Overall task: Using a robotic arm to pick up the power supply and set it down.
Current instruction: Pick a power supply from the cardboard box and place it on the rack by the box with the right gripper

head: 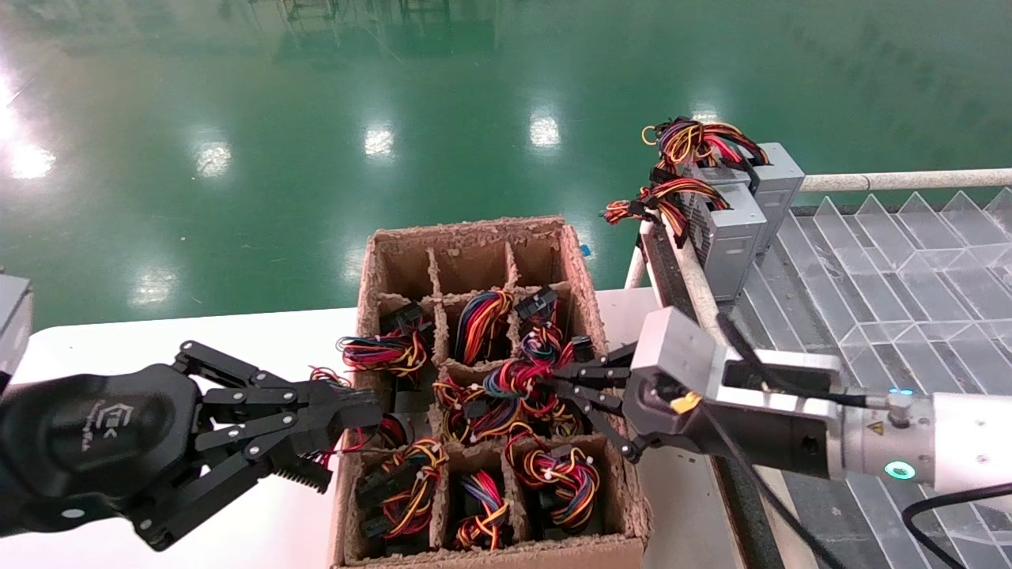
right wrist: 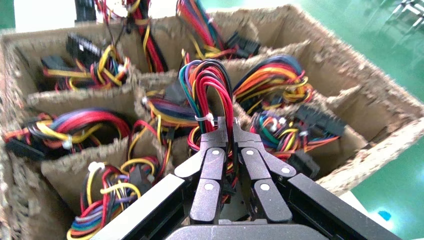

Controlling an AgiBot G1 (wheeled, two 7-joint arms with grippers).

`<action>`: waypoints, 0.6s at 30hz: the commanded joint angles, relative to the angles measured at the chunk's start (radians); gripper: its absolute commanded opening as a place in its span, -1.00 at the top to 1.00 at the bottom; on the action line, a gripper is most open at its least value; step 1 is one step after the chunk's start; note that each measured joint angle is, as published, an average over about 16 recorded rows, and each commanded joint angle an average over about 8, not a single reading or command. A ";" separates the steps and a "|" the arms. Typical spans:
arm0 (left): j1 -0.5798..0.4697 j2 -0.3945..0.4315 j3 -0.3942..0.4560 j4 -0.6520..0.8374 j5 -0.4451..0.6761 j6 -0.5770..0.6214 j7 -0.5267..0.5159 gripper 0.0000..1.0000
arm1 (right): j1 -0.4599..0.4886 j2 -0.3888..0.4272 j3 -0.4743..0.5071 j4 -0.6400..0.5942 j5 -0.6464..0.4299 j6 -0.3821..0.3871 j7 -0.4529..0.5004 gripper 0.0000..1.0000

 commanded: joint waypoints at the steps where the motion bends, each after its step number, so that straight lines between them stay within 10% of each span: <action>1: 0.000 0.000 0.000 0.000 0.000 0.000 0.000 1.00 | -0.003 0.005 0.008 0.000 0.015 -0.001 -0.001 1.00; 18: 0.000 0.000 0.000 0.000 0.000 0.000 0.000 1.00 | 0.045 0.064 0.149 -0.002 0.261 -0.049 0.004 1.00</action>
